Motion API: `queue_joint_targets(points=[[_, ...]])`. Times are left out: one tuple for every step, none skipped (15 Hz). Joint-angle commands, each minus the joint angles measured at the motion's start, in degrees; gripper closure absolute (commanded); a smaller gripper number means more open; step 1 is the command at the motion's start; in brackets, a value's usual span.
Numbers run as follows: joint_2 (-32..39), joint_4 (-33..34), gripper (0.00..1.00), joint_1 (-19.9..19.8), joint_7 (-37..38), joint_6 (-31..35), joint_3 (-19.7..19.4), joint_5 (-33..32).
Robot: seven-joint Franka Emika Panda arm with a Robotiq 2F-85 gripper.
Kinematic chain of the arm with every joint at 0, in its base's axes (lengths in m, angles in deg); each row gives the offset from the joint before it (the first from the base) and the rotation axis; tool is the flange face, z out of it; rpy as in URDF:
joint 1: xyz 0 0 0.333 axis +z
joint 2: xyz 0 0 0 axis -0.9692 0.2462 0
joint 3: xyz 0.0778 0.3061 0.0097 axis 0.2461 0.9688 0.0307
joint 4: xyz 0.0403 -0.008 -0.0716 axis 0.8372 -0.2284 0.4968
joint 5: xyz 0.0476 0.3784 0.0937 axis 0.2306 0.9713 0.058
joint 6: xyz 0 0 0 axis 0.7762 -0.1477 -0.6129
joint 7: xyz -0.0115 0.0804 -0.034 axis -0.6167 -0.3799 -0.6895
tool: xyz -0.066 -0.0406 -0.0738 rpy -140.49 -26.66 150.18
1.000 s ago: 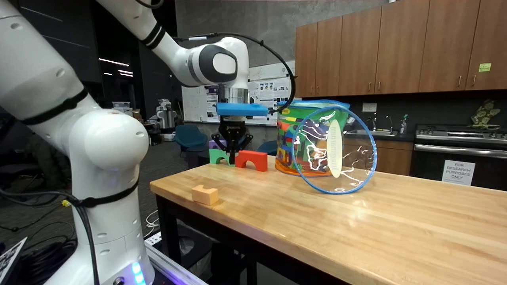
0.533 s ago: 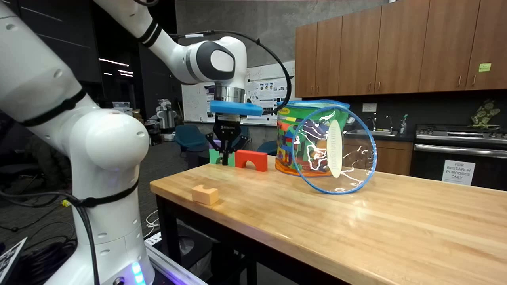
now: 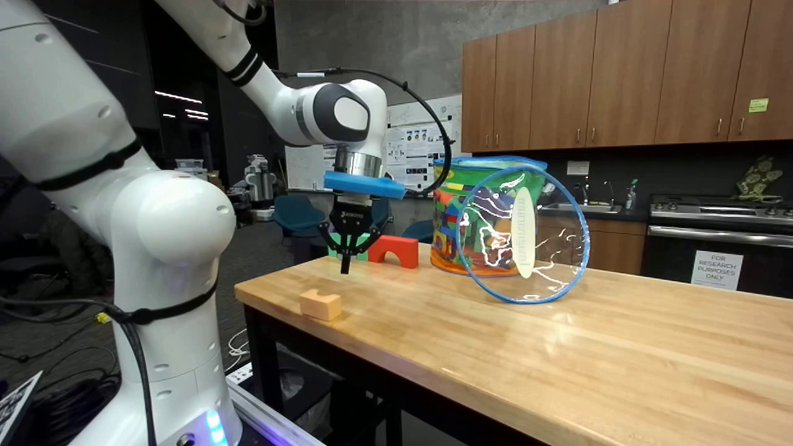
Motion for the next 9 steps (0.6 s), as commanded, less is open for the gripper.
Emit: queue_joint_targets(points=[[3.7, 0.1, 1.00, 0.6, 3.4, 1.4, 0.7, -1.5], [4.4, 0.1, 1.00, 0.6, 4.1, 1.4, 0.9, -1.8], [5.1, 0.1, 1.00, 0.5, 4.6, 1.2, 1.1, -2.1], [5.6, 0.0, 1.00, 0.5, 5.0, 1.1, 1.1, -2.5], [6.1, 0.0, 1.00, 0.4, 5.5, 1.1, 1.2, -2.8], [6.4, 0.0, 1.00, 0.4, 5.9, 1.0, 1.2, -3.0], [6.7, 0.0, 1.00, 0.3, 6.2, 0.8, 1.2, -3.4], [6.9, 0.0, 1.00, 0.3, 6.5, 0.6, 1.1, -3.6], [7.0, 0.0, 1.00, 0.3, 6.6, 0.5, 1.0, -3.7]])
